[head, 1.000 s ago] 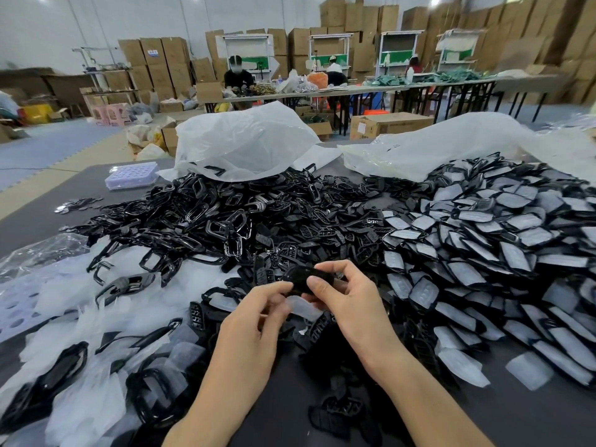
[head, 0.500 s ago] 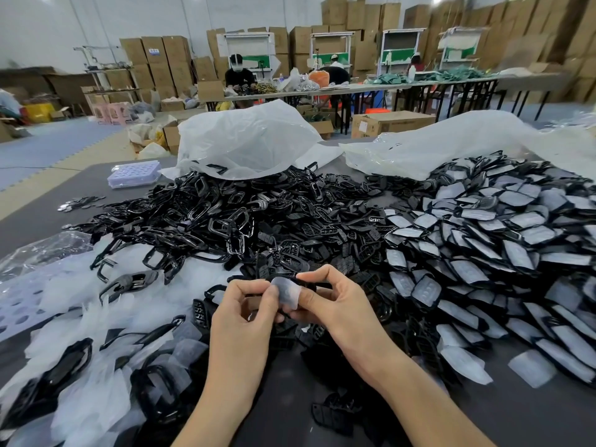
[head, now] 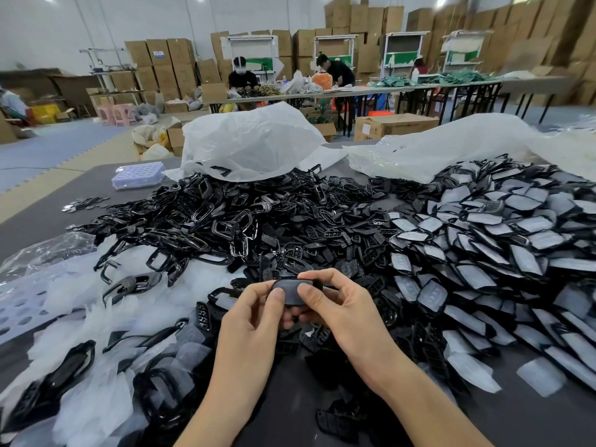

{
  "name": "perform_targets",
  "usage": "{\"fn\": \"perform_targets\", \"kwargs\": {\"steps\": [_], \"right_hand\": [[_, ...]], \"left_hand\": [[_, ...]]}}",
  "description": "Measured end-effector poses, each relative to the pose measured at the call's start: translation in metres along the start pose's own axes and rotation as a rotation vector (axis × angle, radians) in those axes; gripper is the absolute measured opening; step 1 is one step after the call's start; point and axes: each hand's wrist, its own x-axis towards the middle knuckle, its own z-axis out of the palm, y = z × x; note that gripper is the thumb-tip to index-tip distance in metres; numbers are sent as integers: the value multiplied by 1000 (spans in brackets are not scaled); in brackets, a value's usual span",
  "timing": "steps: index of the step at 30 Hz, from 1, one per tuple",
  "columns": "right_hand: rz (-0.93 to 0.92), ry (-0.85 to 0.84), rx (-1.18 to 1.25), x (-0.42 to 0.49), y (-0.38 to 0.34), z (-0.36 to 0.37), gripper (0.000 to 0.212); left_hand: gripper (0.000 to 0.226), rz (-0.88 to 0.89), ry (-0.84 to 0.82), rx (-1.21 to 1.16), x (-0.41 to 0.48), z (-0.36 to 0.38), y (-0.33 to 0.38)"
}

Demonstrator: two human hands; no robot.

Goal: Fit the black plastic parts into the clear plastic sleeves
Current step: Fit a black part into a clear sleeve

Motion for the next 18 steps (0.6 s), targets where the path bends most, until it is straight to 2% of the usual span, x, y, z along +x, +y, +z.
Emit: {"fn": "perform_targets", "kwargs": {"steps": [7, 18], "right_hand": [[42, -2, 29, 4, 5, -2, 21], [164, -52, 233, 6, 4, -2, 22]], "left_hand": [[24, 109, 7, 186, -2, 2, 4], [39, 244, -41, 282, -4, 1, 6]]}}
